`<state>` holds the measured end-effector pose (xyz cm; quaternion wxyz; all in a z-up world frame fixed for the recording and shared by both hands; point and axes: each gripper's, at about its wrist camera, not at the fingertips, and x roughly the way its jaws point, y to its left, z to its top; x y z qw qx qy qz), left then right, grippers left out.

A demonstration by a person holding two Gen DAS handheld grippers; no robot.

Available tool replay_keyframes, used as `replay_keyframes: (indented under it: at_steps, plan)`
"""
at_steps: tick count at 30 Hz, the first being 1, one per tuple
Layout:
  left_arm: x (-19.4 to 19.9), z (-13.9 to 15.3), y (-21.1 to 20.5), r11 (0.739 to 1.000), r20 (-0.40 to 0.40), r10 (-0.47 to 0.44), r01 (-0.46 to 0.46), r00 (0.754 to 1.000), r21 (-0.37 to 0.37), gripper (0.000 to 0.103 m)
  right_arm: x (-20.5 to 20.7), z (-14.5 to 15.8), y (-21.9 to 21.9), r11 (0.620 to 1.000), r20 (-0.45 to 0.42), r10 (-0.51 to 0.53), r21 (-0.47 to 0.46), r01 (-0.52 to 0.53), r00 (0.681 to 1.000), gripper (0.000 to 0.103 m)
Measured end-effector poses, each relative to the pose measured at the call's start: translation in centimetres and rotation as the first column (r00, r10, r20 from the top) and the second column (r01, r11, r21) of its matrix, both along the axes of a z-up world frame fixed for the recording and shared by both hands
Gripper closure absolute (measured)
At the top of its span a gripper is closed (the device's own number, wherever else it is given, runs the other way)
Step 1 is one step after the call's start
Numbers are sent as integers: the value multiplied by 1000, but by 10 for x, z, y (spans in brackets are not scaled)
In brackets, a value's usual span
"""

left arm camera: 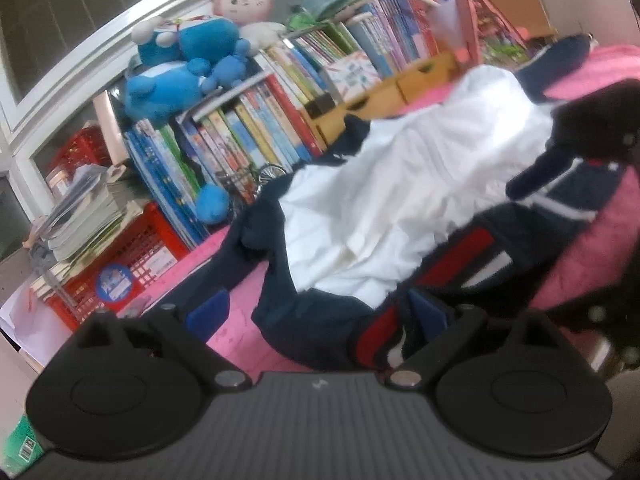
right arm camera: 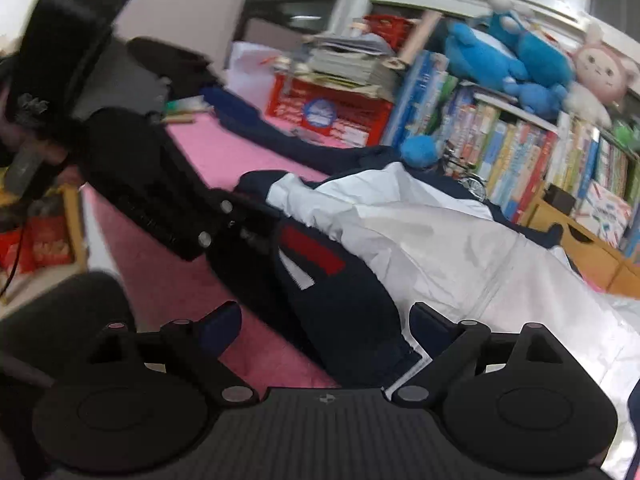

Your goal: Fold clothes

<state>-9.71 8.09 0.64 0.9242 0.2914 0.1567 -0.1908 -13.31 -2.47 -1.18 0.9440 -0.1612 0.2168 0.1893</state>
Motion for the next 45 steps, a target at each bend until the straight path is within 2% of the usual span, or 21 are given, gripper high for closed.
replay_keyframes:
  at_steps: [3, 5, 6, 8, 10, 12, 16, 18, 21, 23, 26, 29, 31, 33, 34, 37, 38, 40, 42, 43, 45]
  plan:
    - [-6, 6, 3, 998, -18, -28, 27, 999, -53, 8, 9, 2, -11, 990, 44, -139, 25, 138, 989, 12]
    - [-14, 6, 3, 992, -56, -95, 90, 994, -89, 7, 9, -1, -19, 972, 108, -233, -12, 236, 966, 19]
    - [-16, 1, -3, 991, -62, -110, 105, 992, -80, 7, 11, -1, -23, 952, 156, -294, -34, 303, 943, 31]
    - [-19, -11, -17, 994, -49, -107, 106, 993, -36, 8, 12, 8, -37, 925, 218, -374, 22, 379, 901, 33]
    - [-9, -20, -26, 1000, -7, -19, 19, 1000, 0, 13, 8, 19, -46, 907, 262, -421, 90, 412, 868, 34]
    - [6, -22, -27, 996, 16, 91, -90, 996, -26, 15, 1, 25, -52, 902, 305, -429, 93, 422, 850, 34]
    - [6, 6, -11, 975, 22, 113, -107, 993, -196, 12, -19, 1, -67, 915, 264, -377, -42, 401, 888, 32]
    - [6, 20, -3, 953, 23, 120, -109, 993, -281, 11, -39, -17, -68, 903, 303, -334, -169, 395, 893, 31]
    - [-24, 33, -17, 974, 151, 48, -13, 987, -225, 12, -70, -25, -69, 859, 408, -253, -323, 398, 877, 29]
    - [-27, 43, -17, 967, 154, 26, 14, 988, -253, 12, -85, -17, -76, 867, 430, -217, -328, 376, 876, 19]
    - [-19, 54, -13, 940, 113, 50, -8, 992, -342, 15, -88, -2, -86, 914, 380, -243, -220, 342, 893, 12]
    - [-3, 60, -9, 890, 42, 102, -72, 994, -450, 18, -70, 12, -88, 974, 196, -221, -9, 227, 955, 10]
    - [3, 63, -1, 849, -6, 136, -120, 991, -514, 18, -61, 19, -91, 977, 57, -142, 168, 131, 988, 10]
    - [5, 62, 7, 834, -23, 170, -156, 985, -530, 18, -62, 19, -90, 972, 27, -114, 211, 106, 993, 10]
    - [6, 62, 12, 827, -27, 193, -178, 981, -533, 18, -64, 18, -89, 974, 35, -125, 195, 116, 992, 10]
    - [9, 60, 29, 804, -49, 262, -246, 964, -541, 18, -77, 11, -102, 950, 105, -309, 78, 302, 945, 11]
    - [10, 59, 35, 795, -61, 284, -270, 957, -542, 18, -80, 10, -114, 924, 109, -380, 85, 372, 919, 11]
    - [12, 56, 48, 776, -85, 326, -318, 942, -545, 18, -84, 11, -150, 827, 65, -547, 195, 527, 835, 12]
    - [6, 57, 52, 789, -86, 297, -295, 951, -538, 18, -90, 16, -178, 703, 59, -697, 256, 664, 715, 10]
    - [2, 58, 53, 798, -85, 279, -280, 957, -534, 18, -94, 27, -179, 693, 93, -712, 258, 673, 696, 12]
    - [-21, 70, 51, 849, 2, 273, -240, 962, -471, 18, -103, 49, -183, 672, 160, -738, 265, 692, 656, 25]
